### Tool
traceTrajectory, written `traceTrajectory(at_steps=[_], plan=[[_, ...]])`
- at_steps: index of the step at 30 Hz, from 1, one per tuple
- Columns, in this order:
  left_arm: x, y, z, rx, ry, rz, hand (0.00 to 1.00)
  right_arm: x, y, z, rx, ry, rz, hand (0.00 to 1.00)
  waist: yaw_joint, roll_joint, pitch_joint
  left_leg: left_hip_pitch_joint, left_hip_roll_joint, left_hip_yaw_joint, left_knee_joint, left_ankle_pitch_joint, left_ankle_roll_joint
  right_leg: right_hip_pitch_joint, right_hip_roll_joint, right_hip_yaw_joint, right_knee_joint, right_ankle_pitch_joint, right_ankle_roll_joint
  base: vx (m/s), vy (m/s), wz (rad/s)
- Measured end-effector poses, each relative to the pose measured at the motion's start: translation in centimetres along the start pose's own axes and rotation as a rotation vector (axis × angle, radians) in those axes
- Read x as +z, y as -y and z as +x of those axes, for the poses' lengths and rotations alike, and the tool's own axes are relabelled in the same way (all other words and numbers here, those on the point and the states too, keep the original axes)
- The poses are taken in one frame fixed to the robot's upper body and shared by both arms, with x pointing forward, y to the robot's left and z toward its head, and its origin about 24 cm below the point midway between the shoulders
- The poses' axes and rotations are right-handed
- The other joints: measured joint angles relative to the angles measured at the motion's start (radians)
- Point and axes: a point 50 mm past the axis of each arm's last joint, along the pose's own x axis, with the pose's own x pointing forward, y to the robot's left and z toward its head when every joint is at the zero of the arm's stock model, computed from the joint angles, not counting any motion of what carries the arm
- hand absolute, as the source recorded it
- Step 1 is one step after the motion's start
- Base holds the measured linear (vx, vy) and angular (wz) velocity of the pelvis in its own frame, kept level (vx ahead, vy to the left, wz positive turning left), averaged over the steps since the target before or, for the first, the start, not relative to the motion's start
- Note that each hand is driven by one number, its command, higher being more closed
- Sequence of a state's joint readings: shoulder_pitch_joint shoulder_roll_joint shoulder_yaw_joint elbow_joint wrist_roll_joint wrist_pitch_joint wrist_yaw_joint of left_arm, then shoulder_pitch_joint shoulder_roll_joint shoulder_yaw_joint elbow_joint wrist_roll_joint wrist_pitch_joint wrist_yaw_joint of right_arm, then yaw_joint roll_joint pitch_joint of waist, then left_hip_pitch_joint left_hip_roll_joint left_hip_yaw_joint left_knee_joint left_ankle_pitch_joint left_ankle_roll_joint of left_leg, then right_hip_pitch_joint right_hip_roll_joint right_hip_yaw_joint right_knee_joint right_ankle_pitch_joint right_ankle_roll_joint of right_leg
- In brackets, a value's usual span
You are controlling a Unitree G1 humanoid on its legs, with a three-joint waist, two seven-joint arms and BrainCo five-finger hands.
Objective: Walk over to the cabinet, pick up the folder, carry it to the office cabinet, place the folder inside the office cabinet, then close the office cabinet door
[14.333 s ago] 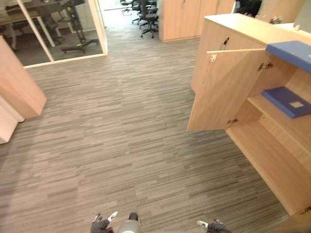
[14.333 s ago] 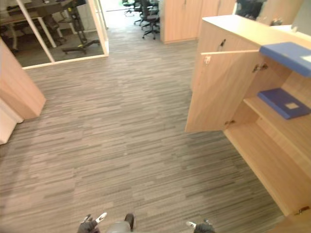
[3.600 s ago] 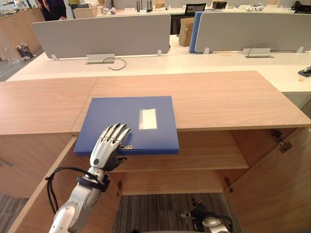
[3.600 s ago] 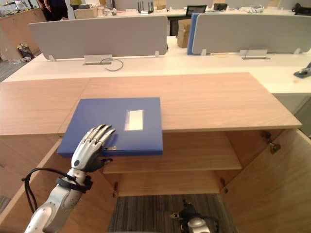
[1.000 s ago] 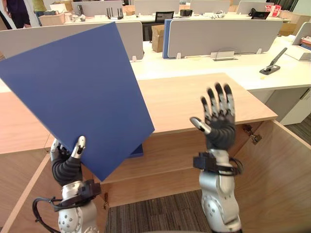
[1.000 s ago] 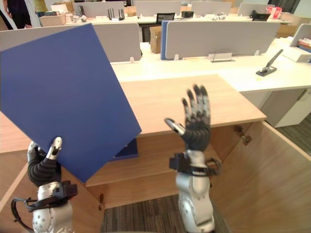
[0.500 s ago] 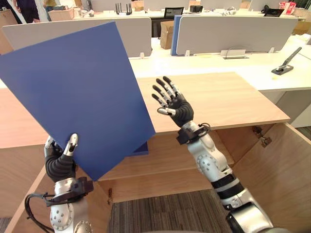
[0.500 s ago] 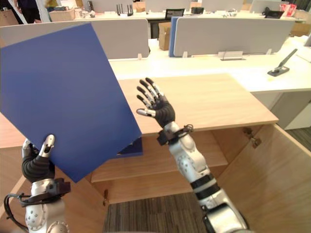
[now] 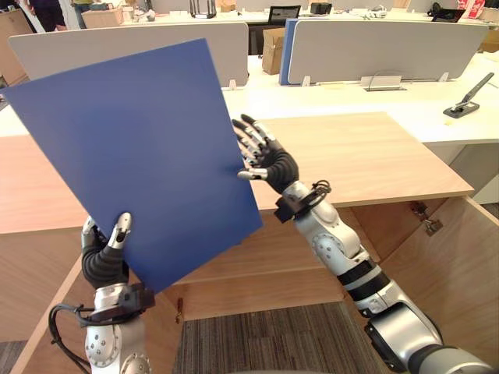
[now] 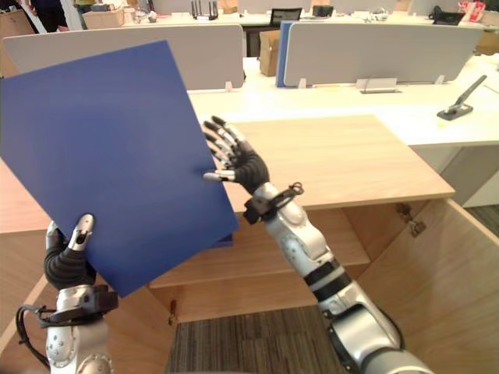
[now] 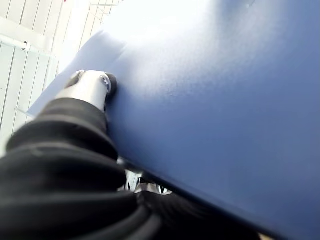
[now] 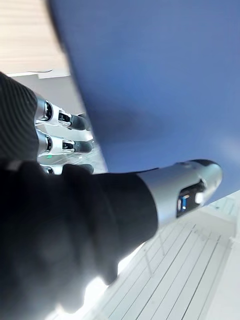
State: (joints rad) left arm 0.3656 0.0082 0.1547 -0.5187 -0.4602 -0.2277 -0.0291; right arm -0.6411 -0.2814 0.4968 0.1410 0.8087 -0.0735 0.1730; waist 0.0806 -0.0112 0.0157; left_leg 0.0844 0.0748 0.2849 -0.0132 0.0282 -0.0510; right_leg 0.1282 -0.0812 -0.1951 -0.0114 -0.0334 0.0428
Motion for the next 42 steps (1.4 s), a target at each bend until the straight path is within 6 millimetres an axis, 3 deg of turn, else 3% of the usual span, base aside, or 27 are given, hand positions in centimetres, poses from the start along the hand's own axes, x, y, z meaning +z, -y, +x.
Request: traceTrajectory(at_steps=[6,21,30,33,42], plan=[[0.2,-0.2,0.0,0.007,0.013,-0.003,1.0,1.2,0.3,1.0,0.082,-0.051,-0.023,0.0,0.009,-0.006,0.021,0.0,-0.005,-0.017,-0.018,0.016,0.002,0.0,-0.003,-0.019,0.003,0.0,0.0,-0.03,0.006,0.09],[0.3,-1.1,0.2,-0.02,-0.019,0.056,1.0,0.6,1.8,2.1,0.129,-0.282,-0.069,0.0,0.029,-0.005,0.02,-0.014,-0.003,-0.041,-0.029,0.031,-0.002,-0.005,0.002,-0.043,0.002,-0.002,-0.004,-0.01,-0.001,0.04],[0.1,-1.5,0.2,-0.077,-0.074,0.134,1.0,-1.0,3.0,0.8,0.103,-0.434,-0.057,0.0,0.04,-0.004,0.015,-0.014,0.0,-0.048,-0.039,0.042,-0.005,-0.006,0.008,-0.049,0.002,-0.004,-0.006,-0.01,-0.001,0.02],[-0.1,-0.6,0.5,-0.154,-0.078,0.136,1.0,-3.7,2.4,-0.5,0.163,-0.585,-0.044,0.0,0.047,-0.005,-0.008,-0.016,0.0,-0.051,-0.039,0.042,-0.005,-0.007,0.008,-0.05,0.001,-0.005,-0.007,0.0,0.0,0.0],[0.1,-0.7,0.8,-0.152,-0.066,0.133,1.0,-4.2,1.7,-0.4,0.126,-0.486,0.097,0.0,0.058,0.001,-0.012,-0.016,0.002,-0.058,-0.039,0.05,-0.005,-0.007,0.009,-0.053,0.008,-0.006,-0.009,-0.02,0.003,0.01]])
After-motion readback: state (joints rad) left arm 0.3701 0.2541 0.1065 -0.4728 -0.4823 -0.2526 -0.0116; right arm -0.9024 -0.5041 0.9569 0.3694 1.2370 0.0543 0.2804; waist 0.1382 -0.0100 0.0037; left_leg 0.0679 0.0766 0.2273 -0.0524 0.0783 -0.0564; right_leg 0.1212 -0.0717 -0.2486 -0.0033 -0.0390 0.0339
